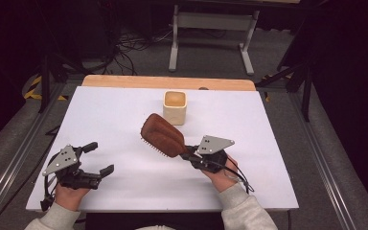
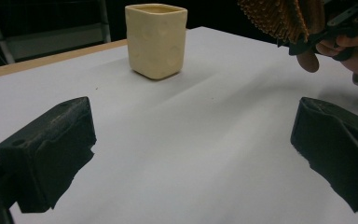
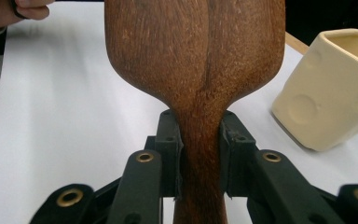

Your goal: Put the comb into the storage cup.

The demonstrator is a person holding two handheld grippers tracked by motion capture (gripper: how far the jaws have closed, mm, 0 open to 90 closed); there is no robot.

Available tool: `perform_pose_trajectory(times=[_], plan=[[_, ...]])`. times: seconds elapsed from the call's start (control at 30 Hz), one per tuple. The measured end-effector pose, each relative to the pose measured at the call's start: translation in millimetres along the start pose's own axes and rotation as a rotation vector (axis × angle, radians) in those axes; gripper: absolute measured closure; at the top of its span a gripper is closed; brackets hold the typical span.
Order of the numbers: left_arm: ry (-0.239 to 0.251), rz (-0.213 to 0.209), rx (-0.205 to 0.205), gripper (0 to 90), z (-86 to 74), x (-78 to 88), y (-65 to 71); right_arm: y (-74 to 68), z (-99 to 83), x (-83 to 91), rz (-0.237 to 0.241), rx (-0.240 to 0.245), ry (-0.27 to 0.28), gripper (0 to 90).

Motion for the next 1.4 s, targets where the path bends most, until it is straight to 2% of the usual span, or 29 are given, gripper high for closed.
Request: perform_pose_trajectory(times=[0.3,0.53,0.77,0.97,1.07,1.4], plan=[[0.001,-0.012,0.011,0.5,3.4,-2.4,1.6,-5.4,-0.4,-8.5,-0.02,0.012,0.038,72.8],[0.03,-0.035,0.036,0.5,22.9,-8.6,6.9,-6.0,-0.1,-10.5,-0.038,0.006,0.051,72.7],[0.01,-0.061,0.01,0.5,45.3,-20.1,15.1,-7.3,-0.4,-13.7,-0.048,0.013,0.057,72.7],[-0.006,-0.133,0.016,0.3,61.0,-33.7,21.5,-6.8,-0.8,-14.6,-0.059,0.017,0.062,72.7],[-0.013,-0.152,0.011,0.4,66.7,-42.4,25.3,-6.5,-1.1,-14.6,-0.063,0.019,0.062,72.7],[-0.032,-0.177,0.025,0.5,81.0,-66.8,34.0,-5.9,-0.6,-12.2,-0.067,0.018,0.069,72.7]])
Point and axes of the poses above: each handheld gripper's, and its own axes: x roughly backward along the jaws, z roughly out of its top, y roughly to its right, the point moved 7 cm from there along -x, roughly forward along the jaws, and after that the axes turned 6 degrees about -x, right-handed, at the moved point
